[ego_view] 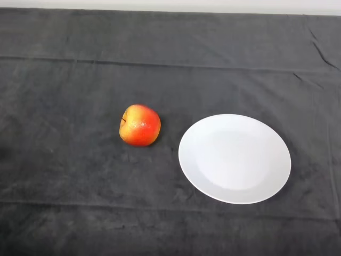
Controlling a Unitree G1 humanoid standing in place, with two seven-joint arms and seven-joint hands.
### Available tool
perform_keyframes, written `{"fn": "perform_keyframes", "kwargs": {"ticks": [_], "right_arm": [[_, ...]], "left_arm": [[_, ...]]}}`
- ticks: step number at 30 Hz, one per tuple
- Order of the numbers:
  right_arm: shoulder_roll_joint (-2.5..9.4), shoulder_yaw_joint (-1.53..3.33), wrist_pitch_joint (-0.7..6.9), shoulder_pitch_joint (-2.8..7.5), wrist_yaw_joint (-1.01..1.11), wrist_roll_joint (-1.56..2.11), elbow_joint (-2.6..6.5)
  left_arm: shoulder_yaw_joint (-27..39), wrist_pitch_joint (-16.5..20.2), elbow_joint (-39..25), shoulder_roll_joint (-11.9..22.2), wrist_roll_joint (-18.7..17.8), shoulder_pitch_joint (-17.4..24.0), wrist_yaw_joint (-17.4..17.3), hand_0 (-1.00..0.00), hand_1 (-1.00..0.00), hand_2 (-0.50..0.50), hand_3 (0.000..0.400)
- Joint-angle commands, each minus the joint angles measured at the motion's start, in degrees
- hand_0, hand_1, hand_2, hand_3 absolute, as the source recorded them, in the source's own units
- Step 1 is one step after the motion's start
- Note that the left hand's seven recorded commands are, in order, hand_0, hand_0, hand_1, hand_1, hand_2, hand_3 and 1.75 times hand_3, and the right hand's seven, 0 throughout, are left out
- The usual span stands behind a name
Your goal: Move the apple to the plate
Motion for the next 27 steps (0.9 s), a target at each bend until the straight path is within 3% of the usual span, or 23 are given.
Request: {"fn": "perform_keyframes", "kwargs": {"ticks": [1, 27], "right_arm": [[-1.56, -0.26, 0.16, 0.86, -0.23, 0.57, -0.80], [-1.56, -0.26, 0.16, 0.86, -0.23, 0.58, -0.80]], "left_arm": [[0.3, -1.6, -1.5, 0.2, 1.5, -3.5, -1.0, 0.00, 0.00, 0.00, 0.000], [-3.9, -7.2, -0.4, -4.1, 8.5, -8.6, -4.2, 0.00, 0.00, 0.00, 0.000]]}}
